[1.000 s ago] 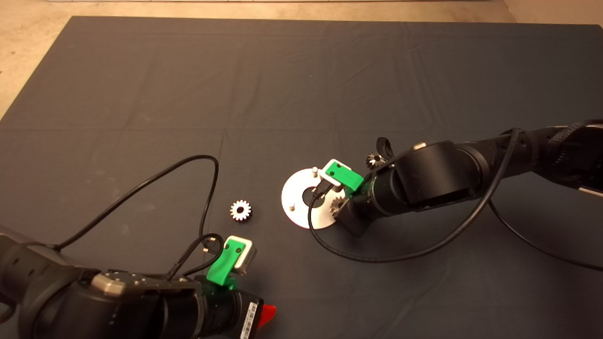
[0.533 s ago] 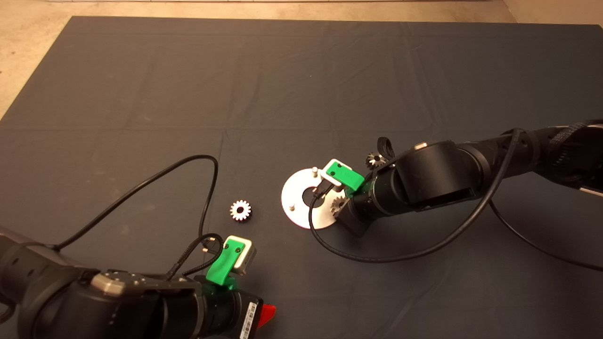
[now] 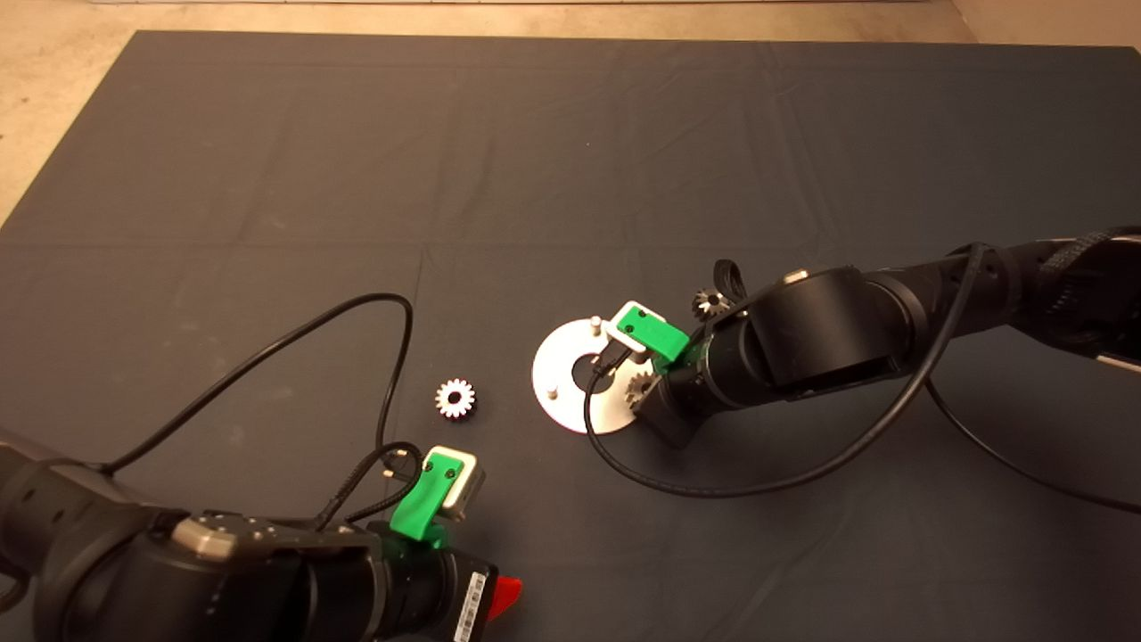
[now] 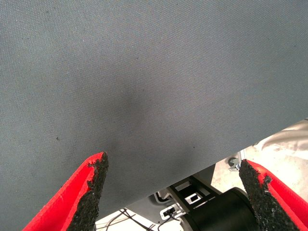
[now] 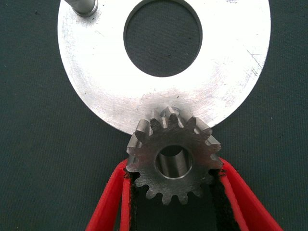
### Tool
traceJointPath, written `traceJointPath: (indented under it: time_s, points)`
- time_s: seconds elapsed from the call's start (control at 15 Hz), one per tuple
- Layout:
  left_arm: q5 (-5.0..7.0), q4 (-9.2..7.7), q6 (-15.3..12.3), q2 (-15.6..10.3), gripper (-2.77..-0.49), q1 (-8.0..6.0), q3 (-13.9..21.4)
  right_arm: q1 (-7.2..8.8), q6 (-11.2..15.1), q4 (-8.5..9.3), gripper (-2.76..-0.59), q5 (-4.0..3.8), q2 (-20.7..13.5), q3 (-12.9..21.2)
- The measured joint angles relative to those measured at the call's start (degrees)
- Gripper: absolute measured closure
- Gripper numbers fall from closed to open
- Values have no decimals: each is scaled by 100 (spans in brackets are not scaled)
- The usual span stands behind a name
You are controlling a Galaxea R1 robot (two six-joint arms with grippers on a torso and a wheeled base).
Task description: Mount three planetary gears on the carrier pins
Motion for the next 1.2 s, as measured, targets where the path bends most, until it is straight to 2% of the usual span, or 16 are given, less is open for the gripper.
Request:
traceJointPath:
  time_s: [0.53, 0.67, 0.87, 1.2]
  points:
    - [0, 0, 0, 0, -192, 0, 0, 18, 9, -2, -83, -1, -5, 0]
    - [0, 0, 0, 0, -192, 0, 0, 102, 15, -5, -83, -1, -27, 56]
    - [2, 0, 0, 0, -192, 0, 0, 208, 28, -2, -83, 4, -154, 343]
    - [0, 0, 0, 0, -192, 0, 0, 279, 30, 4, -83, -15, -227, 452]
